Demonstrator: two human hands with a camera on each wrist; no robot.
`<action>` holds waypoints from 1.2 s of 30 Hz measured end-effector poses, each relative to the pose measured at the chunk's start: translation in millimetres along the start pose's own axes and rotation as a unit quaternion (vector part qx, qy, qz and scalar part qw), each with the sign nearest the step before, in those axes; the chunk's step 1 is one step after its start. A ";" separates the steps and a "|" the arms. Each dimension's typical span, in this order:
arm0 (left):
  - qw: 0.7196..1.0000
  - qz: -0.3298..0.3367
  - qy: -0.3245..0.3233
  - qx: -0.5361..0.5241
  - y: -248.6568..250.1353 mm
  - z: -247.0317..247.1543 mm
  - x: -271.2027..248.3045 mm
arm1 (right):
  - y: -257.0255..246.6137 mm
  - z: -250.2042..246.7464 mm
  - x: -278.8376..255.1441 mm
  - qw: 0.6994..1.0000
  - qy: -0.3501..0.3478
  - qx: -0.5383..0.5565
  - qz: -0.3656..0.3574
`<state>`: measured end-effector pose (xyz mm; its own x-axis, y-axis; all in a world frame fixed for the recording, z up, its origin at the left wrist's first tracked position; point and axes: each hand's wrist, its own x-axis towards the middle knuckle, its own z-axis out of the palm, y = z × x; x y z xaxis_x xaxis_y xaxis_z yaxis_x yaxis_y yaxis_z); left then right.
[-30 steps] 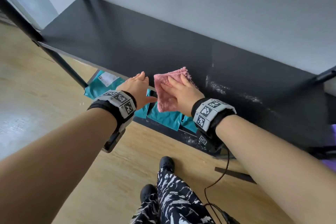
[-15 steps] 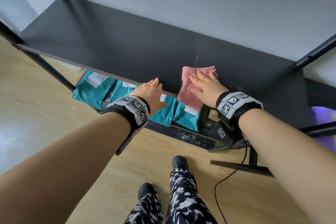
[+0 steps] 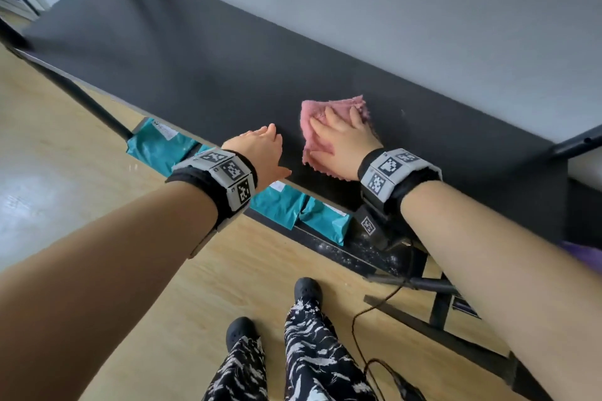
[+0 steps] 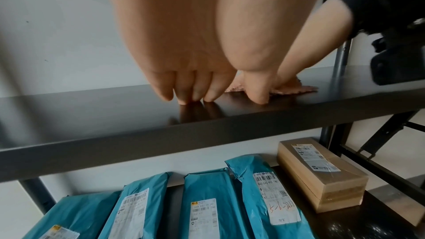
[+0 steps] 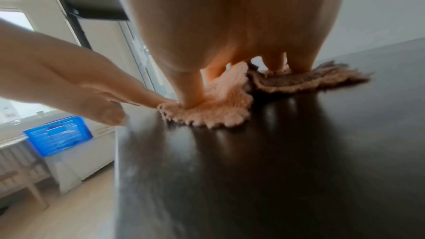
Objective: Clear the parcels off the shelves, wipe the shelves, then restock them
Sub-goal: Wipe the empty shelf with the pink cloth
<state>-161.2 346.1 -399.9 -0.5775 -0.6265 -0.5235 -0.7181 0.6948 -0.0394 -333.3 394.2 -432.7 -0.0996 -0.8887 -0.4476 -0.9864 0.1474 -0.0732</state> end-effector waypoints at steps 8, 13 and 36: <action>0.999 -0.033 -0.014 0.022 17.2 -11.4 5.1 | 99.0 -11.3 13.0 0.998 0.036 0.005 0.053; 0.999 -0.029 -0.022 0.008 12.0 -6.8 9.1 | 110.5 -39.3 38.9 0.944 -0.016 0.319 -0.080; 0.994 -0.069 0.047 -0.077 19.5 20.5 -15.2 | 68.3 -46.8 39.1 0.998 0.039 -0.056 -0.013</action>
<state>-158.4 376.4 -410.1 -0.4978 -0.7470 -0.4408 -0.8399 0.5420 0.0300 -410.7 349.2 -413.5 -0.0797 -0.9229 -0.3767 -0.9967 0.0783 0.0192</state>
